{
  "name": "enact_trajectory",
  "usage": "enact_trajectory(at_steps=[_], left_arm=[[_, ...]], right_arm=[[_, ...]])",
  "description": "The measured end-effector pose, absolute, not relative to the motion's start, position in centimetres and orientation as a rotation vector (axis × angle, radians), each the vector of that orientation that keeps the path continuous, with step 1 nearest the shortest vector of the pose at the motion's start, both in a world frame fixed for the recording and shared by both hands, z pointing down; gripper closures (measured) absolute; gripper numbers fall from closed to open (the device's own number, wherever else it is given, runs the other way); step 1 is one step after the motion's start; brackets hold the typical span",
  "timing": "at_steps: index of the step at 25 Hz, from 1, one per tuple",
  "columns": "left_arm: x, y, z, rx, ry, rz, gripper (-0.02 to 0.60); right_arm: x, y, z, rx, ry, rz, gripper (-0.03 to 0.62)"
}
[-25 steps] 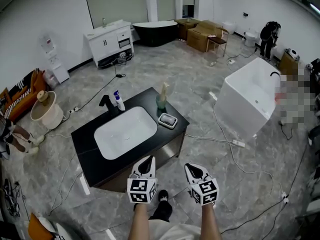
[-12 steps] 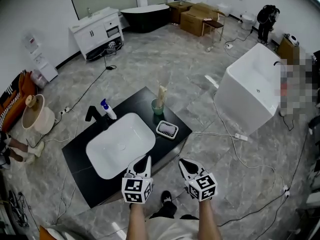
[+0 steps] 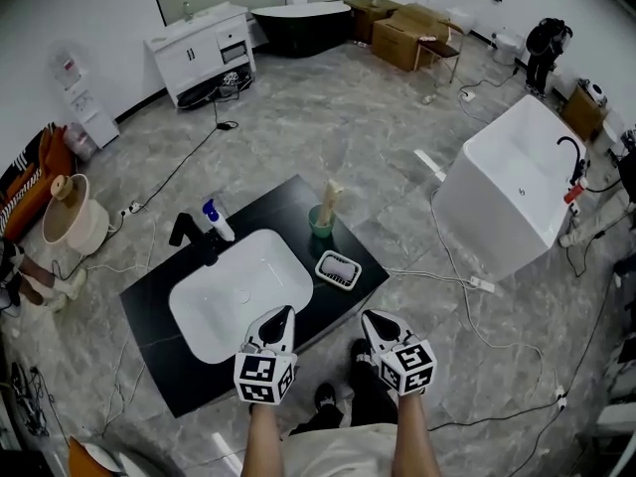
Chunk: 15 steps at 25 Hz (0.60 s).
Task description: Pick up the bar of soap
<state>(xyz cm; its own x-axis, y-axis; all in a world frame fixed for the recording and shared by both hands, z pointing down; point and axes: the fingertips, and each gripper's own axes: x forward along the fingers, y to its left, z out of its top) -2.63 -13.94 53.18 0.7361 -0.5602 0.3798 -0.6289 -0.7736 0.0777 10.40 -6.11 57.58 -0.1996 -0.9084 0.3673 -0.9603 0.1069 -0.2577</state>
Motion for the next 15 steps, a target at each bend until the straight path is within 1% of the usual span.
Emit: enact_trajectory(at_steps=[5, 11, 15], left_arm=[[-3.0, -15.9, 53.4, 2.714, -1.014, 0.505, 0.577], [-0.9, -16.7, 55.3, 2.706, -1.018, 0.616, 0.577], [1.3, -16.6, 56.4, 2.708, -0.999, 0.687, 0.577]], right_arm=[[11.9, -9.9, 57.7, 1.788, -2.256, 0.619, 0.588], [12.4, -13.6, 59.1, 1.511, -2.297, 0.554, 0.582], [13.0, -14.8, 60.6, 1.334, -2.272, 0.516, 0.556]])
